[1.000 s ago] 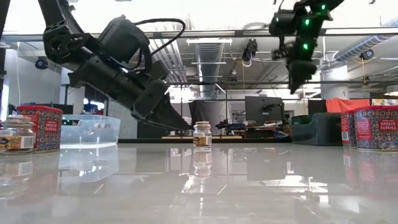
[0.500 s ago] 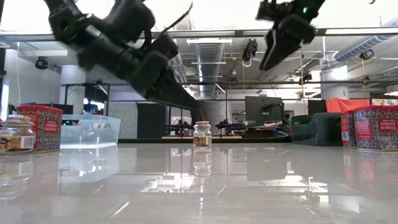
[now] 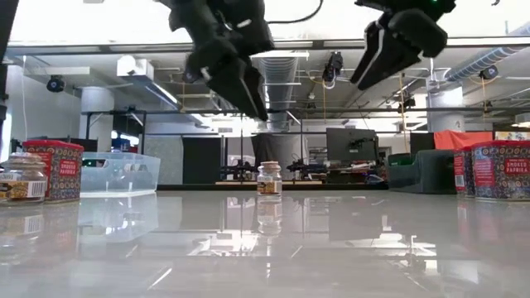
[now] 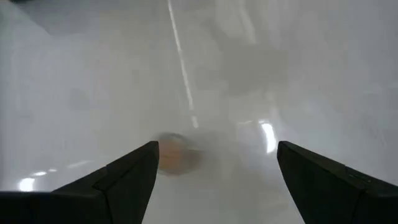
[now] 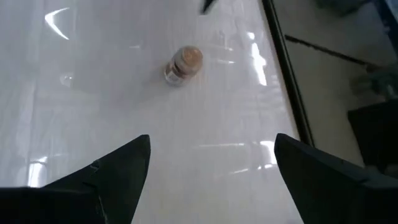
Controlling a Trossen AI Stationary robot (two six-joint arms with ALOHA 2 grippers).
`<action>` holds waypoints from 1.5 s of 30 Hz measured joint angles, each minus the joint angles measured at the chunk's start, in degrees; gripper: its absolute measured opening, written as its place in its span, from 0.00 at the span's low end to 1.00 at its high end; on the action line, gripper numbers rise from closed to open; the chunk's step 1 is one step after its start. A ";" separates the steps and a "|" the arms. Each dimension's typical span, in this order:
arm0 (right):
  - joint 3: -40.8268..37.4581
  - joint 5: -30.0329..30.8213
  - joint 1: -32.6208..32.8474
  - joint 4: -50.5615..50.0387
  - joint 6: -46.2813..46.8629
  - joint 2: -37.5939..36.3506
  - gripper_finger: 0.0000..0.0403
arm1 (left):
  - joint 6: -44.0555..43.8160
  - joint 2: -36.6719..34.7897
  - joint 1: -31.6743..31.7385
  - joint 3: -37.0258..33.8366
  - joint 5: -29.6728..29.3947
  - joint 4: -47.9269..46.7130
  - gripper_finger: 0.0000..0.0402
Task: Sort spices by type
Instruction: Put the brown seasoning bottle into the transparent bin
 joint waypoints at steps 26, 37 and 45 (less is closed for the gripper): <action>-3.71 3.54 -0.03 0.47 6.15 0.00 0.83 | 14.81 18.85 6.47 13.75 2.99 -7.29 0.77; -3.74 3.46 0.02 0.20 9.62 0.00 0.80 | 19.77 18.83 6.74 12.49 5.65 -5.68 0.70; -3.74 3.47 0.00 0.22 9.63 0.00 0.77 | 20.25 20.18 6.84 11.82 5.40 -5.02 0.57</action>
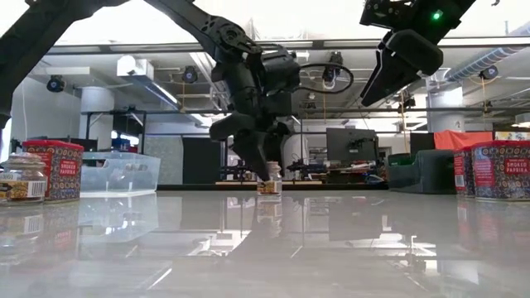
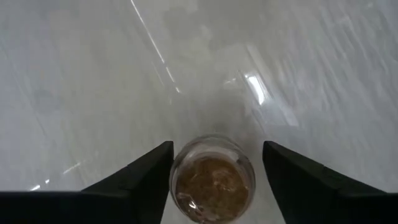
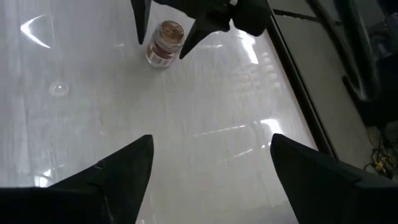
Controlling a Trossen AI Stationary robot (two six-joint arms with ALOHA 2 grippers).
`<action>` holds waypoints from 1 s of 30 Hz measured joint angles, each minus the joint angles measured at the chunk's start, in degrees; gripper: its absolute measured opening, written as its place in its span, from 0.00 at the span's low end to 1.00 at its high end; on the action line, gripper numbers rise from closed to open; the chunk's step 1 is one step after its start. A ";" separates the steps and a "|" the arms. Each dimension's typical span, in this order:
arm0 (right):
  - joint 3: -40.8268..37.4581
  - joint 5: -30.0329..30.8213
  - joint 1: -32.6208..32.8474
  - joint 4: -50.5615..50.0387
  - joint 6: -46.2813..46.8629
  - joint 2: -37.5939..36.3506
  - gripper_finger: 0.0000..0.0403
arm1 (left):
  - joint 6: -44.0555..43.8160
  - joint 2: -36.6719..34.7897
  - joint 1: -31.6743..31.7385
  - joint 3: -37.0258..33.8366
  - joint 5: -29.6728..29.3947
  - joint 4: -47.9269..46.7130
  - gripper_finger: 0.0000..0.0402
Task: Sort spices by type
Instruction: Put the brown seasoning bottle into the transparent bin
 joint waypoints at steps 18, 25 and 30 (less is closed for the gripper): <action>0.00 -0.02 0.00 0.21 -0.02 0.00 0.77 | -5.06 -2.75 0.09 -0.07 -3.54 -3.79 0.39; 0.00 -0.03 0.00 0.23 -0.01 0.00 0.72 | -11.86 -11.15 0.09 -2.79 -3.39 -11.88 0.41; 0.00 -0.02 -0.02 0.43 -0.01 0.00 0.70 | -16.93 -22.60 1.15 -9.99 -4.46 -13.90 0.41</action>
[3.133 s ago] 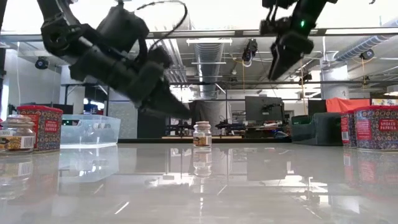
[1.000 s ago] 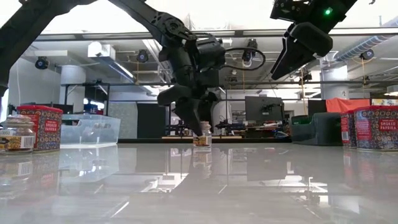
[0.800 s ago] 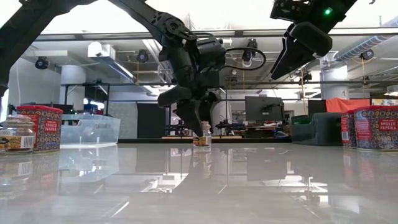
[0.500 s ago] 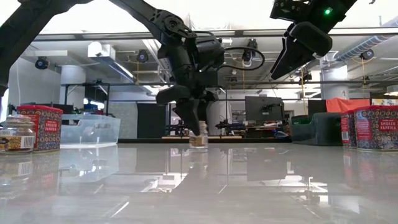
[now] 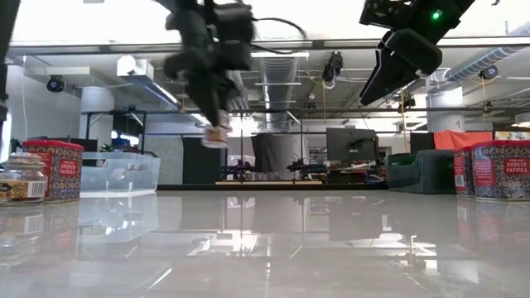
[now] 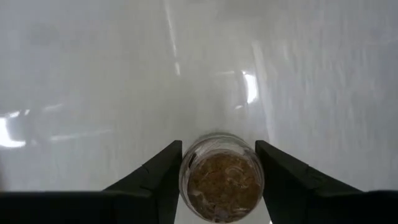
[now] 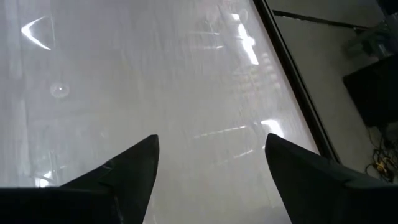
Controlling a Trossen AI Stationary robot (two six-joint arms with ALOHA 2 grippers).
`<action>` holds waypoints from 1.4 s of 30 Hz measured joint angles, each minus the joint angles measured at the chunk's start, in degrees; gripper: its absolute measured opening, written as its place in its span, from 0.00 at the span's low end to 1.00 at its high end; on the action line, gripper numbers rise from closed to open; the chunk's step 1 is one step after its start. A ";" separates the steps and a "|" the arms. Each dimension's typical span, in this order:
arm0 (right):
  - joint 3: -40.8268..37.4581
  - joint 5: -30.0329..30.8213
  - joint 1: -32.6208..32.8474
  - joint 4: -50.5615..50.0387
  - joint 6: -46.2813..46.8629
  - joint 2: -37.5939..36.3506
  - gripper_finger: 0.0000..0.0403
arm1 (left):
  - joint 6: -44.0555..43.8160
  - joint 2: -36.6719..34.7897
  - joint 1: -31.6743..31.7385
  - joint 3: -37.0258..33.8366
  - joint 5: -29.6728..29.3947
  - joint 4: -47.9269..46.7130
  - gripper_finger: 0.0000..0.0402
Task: Sort spices by type
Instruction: Put the brown seasoning bottle into the transparent bin
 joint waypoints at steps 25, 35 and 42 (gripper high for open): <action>-0.35 0.00 0.00 4.30 0.02 0.01 0.63 | -16.31 -29.90 30.46 -24.00 -12.21 0.26 0.41; -0.35 -0.02 0.00 3.41 -2.06 0.00 0.65 | -19.04 -23.04 32.49 -25.90 -14.02 0.46 0.41; -0.37 -0.04 0.00 3.30 -3.41 0.00 0.62 | -20.16 -22.05 32.80 -28.87 -15.08 2.61 0.41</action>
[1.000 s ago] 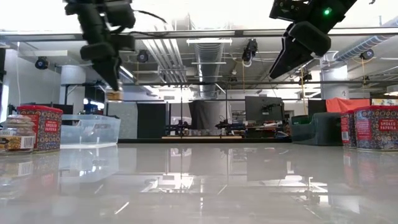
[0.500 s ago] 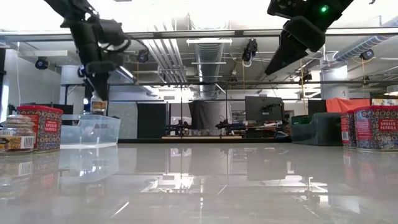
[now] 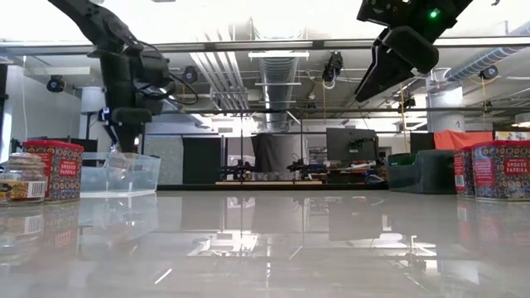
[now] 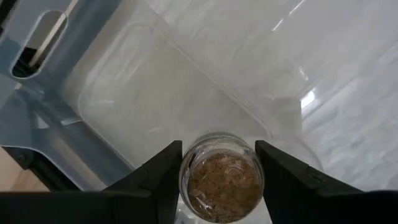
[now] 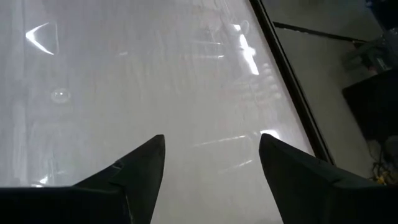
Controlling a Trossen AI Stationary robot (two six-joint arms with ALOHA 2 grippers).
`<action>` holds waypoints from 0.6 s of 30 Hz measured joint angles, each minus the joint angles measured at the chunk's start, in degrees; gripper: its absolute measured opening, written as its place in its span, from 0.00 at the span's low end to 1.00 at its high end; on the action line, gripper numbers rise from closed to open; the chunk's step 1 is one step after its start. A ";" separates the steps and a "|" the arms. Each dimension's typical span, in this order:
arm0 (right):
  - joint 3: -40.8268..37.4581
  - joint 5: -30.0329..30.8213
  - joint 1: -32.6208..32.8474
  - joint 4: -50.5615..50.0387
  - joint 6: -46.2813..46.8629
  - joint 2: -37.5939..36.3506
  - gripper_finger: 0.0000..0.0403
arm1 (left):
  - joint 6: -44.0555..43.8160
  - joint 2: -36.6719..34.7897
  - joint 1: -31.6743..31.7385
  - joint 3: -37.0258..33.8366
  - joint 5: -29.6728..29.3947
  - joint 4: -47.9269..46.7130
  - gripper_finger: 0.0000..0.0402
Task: Sort spices by type
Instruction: Put the brown seasoning bottle into the transparent bin
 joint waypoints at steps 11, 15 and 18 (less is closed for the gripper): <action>0.00 -0.22 0.00 0.10 0.39 0.00 0.60 | -2.43 -0.01 5.01 -4.56 0.85 4.17 0.41; 0.00 -0.20 0.00 0.08 0.88 0.00 0.61 | -2.78 0.35 5.82 -5.34 3.72 5.67 0.41; 0.00 -0.21 0.00 0.08 0.90 0.02 0.62 | -3.29 0.36 6.24 -5.36 3.69 6.06 0.41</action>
